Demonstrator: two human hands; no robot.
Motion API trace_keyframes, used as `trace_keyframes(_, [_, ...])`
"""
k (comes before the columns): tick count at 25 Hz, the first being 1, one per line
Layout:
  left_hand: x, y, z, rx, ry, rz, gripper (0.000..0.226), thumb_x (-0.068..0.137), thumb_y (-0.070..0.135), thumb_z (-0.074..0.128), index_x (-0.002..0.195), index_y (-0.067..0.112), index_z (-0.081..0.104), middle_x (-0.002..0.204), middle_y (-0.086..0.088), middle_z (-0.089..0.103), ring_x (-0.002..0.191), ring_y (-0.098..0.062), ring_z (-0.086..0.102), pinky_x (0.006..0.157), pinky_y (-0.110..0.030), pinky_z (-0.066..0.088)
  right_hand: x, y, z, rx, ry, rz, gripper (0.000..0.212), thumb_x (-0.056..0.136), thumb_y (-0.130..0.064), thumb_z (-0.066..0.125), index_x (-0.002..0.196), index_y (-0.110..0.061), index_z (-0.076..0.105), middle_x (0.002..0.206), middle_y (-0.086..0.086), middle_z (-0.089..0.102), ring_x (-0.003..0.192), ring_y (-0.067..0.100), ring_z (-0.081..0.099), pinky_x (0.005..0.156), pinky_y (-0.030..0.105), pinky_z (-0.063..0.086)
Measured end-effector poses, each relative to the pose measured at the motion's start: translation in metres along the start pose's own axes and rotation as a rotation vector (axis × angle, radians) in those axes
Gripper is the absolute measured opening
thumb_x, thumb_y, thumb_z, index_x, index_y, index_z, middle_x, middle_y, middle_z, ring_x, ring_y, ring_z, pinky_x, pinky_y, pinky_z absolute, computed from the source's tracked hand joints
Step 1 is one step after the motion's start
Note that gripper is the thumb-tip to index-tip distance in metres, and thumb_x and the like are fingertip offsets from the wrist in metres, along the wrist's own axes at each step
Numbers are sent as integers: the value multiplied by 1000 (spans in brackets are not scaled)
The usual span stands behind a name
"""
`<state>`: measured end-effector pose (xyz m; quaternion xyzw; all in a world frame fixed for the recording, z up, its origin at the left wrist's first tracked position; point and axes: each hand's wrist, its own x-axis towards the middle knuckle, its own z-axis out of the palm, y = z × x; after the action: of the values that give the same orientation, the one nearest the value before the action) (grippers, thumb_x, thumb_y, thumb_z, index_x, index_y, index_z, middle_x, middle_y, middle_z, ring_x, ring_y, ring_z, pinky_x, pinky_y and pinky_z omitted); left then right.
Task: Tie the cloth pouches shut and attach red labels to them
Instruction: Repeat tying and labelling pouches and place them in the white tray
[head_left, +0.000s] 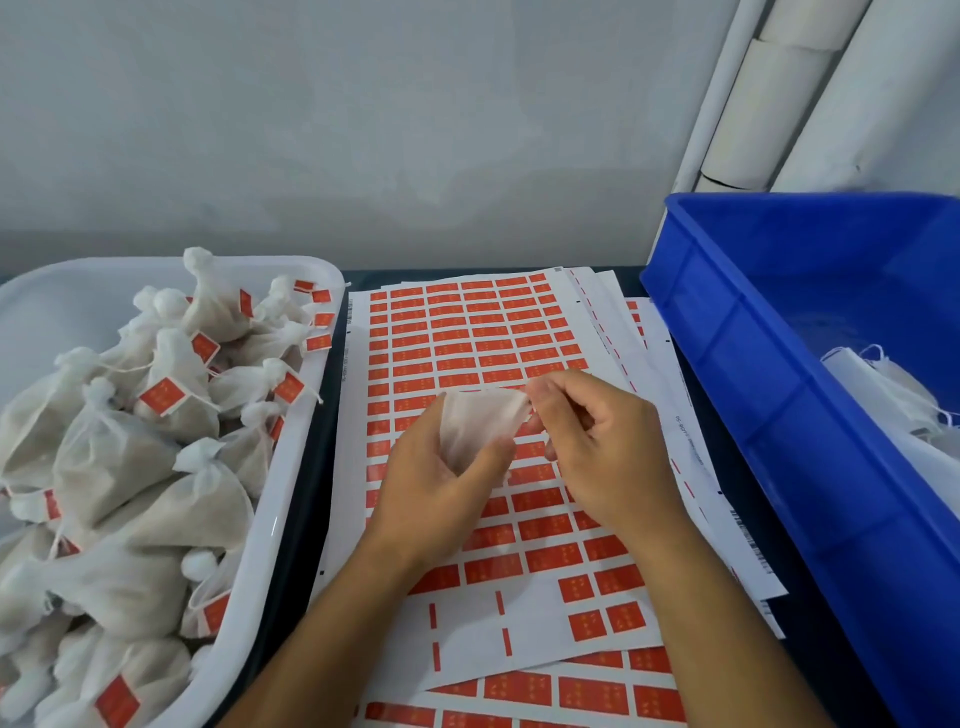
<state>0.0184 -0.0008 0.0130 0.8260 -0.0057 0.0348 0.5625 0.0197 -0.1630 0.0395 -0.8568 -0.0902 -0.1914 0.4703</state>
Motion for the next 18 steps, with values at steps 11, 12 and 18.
trace_keyframes(11, [0, -14, 7, 524, 92, 187, 43, 86, 62, 65, 123, 42, 56, 109, 24, 57, 84, -7, 57, 77, -21, 47, 2, -6, -1, 148, 147, 162, 28, 98, -54, 45, 88, -35, 63, 75, -17, 69, 75, 3, 70, 68, 5, 51])
trace_keyframes(12, [-1, -14, 8, 528, 94, 199, 46, 86, 67, 58, 123, 41, 57, 109, 24, 57, 84, -6, 55, 75, -20, 44, 2, -8, 2, 199, 124, 176, 28, 98, -54, 44, 90, -34, 64, 76, -18, 70, 72, 5, 70, 66, 7, 52])
trace_keyframes(18, [-3, -8, 9, 520, 70, 251, 54, 85, 79, 40, 114, 39, 62, 96, 27, 50, 70, 4, 49, 63, -9, 30, 4, -8, 2, 429, 41, 263, 29, 101, -48, 45, 97, -28, 65, 89, -10, 76, 73, 16, 76, 62, 21, 60])
